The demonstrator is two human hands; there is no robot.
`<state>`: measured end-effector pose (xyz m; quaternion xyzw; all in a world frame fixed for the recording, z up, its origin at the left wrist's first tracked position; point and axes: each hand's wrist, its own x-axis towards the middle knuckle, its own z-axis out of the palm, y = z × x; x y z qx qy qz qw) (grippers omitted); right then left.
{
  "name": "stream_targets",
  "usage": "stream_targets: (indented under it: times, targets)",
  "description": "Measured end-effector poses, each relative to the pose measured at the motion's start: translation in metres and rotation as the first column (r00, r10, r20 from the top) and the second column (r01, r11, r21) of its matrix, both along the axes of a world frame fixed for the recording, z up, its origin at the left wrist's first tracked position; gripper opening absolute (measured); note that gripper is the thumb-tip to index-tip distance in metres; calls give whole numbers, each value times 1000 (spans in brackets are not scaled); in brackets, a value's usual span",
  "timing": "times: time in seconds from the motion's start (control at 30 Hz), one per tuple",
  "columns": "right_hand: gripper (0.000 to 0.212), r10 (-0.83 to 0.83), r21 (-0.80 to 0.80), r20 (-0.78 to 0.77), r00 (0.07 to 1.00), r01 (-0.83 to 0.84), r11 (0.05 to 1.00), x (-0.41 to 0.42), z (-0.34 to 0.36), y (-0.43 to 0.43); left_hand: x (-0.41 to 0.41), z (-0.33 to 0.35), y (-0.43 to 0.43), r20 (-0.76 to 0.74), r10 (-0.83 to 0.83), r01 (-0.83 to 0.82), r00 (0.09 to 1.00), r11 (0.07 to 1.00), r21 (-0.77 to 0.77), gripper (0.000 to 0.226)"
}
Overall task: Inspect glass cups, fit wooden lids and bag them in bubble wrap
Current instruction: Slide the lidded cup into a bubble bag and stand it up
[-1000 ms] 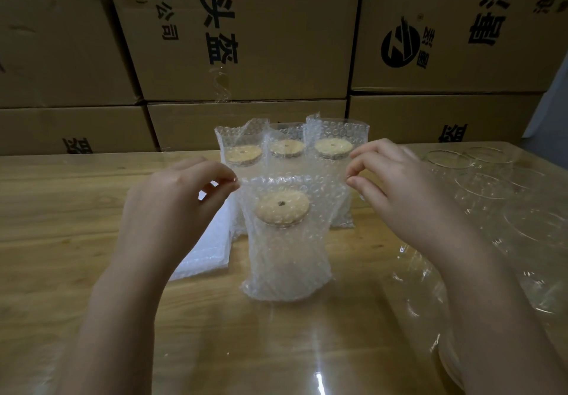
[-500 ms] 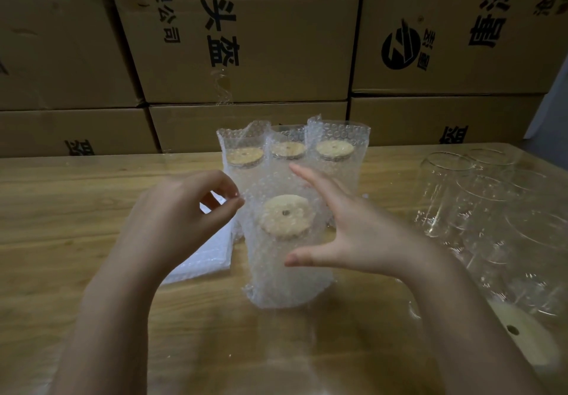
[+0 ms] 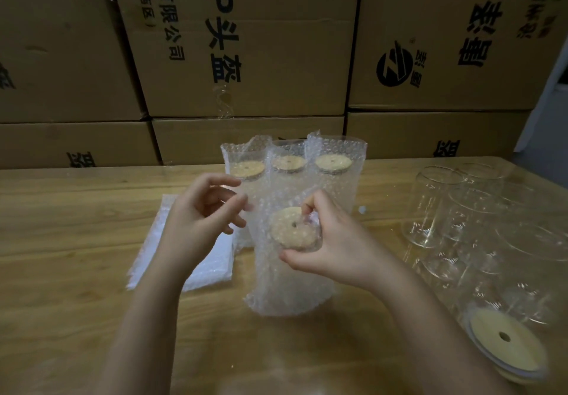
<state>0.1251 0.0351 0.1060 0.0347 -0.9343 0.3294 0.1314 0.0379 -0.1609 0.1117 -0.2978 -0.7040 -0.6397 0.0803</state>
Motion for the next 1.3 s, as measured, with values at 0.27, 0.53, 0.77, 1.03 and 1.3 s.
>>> stream_targets:
  times: [0.27, 0.53, 0.77, 1.03, 1.3]
  targets:
    - [87, -38, -187, 29, 999, 43, 981, -1, 9, 21, -15, -72, 53, 625, 31, -218, 780, 950, 225, 15]
    - [89, -159, -77, 97, 983, 166, 983, 6, 50, 86, -7, -113, 64, 420, 106, -65, 901, 992, -112, 21]
    - [86, -361, 106, 54, 931, 354, 929, -17, 51, 127, -9, -119, 65, 352, 109, -32, 930, 976, -216, 17]
    - [87, -557, 172, 50, 829, 542, 822, -61, 42, 154, -11, -123, 66, 303, 116, -35, 946, 965, -262, 16]
    - [84, -637, 216, 50, 769, 614, 759, -99, 29, 152, -14, -125, 67, 286, 110, -32, 952, 964, -264, 17]
